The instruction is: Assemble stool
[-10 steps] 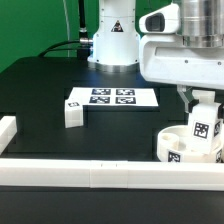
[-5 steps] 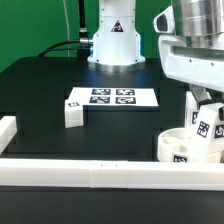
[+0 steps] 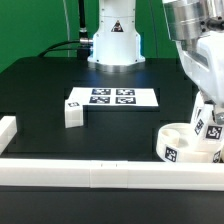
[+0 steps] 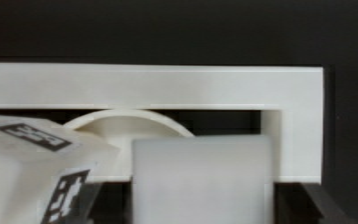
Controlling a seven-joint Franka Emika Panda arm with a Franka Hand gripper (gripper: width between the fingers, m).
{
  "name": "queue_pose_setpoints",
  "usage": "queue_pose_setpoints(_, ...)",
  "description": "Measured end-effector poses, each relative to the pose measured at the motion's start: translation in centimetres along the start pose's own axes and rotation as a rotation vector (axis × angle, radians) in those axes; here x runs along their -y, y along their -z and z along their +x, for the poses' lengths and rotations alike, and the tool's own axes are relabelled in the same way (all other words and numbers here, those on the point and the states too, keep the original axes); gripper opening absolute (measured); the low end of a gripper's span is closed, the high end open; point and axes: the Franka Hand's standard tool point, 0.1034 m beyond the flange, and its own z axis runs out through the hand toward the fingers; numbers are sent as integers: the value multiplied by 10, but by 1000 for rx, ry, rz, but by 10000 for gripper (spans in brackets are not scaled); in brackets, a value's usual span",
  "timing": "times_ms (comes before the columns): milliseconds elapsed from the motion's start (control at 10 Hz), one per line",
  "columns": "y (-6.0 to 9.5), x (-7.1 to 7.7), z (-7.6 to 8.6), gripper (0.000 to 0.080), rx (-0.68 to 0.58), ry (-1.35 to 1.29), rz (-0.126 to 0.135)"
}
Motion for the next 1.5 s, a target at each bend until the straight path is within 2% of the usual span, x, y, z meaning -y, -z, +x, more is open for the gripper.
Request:
queue_pose_setpoints(300,0,0,1,348,0,-21,0)
queue_pose_setpoints(400,3,1,2,525,1,18,0)
queue_pose_setpoints(500,6,2,2,525,3,38,1)
queue_pose_setpoints(600,10,2,0,627,6,63,-1)
queue_pose_setpoints(900,23,9,-2,649,12,111,20)
queue_pose_setpoints(1200,22,9,-4,649,19,136,23)
queue_pose_setpoints(1300,23,6,-4,649,12,244,-5)
queue_pose_setpoints(1400,26,5,-7,649,4,427,-54)
queue_pose_setpoints(1500,30,9,-9,649,3,566,-71)
